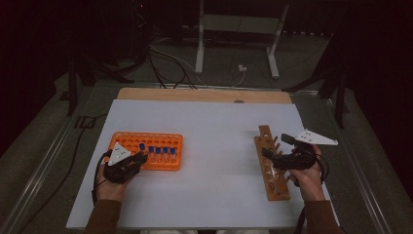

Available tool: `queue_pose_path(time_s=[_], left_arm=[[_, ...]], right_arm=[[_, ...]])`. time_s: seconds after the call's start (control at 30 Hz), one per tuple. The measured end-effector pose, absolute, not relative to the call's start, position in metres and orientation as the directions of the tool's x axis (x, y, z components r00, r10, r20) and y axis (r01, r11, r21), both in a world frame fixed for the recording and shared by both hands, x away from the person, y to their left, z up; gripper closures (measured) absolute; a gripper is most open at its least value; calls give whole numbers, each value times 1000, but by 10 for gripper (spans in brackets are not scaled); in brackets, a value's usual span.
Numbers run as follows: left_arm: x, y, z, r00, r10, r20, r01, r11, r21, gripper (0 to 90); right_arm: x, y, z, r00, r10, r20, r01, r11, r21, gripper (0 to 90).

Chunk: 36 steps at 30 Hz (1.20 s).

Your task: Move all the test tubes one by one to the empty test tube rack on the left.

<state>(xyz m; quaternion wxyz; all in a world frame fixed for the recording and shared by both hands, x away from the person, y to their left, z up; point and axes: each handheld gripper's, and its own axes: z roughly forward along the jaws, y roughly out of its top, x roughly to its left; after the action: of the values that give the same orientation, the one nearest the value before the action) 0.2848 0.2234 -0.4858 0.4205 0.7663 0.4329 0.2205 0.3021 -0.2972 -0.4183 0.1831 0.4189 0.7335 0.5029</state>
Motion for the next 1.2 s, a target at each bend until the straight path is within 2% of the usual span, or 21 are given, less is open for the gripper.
queue_pose_path(time_s=[0.67,1.2], left_arm=[[284,221,-489,537,844,-4,495,-312,811,781],[283,220,-489,529,848,-20,504,-295,812,758]], right_arm=[[302,-296,-421,-584,797,151,431,147,890,0],[298,-293,-426,-576,810,113,406,164,899,0]])
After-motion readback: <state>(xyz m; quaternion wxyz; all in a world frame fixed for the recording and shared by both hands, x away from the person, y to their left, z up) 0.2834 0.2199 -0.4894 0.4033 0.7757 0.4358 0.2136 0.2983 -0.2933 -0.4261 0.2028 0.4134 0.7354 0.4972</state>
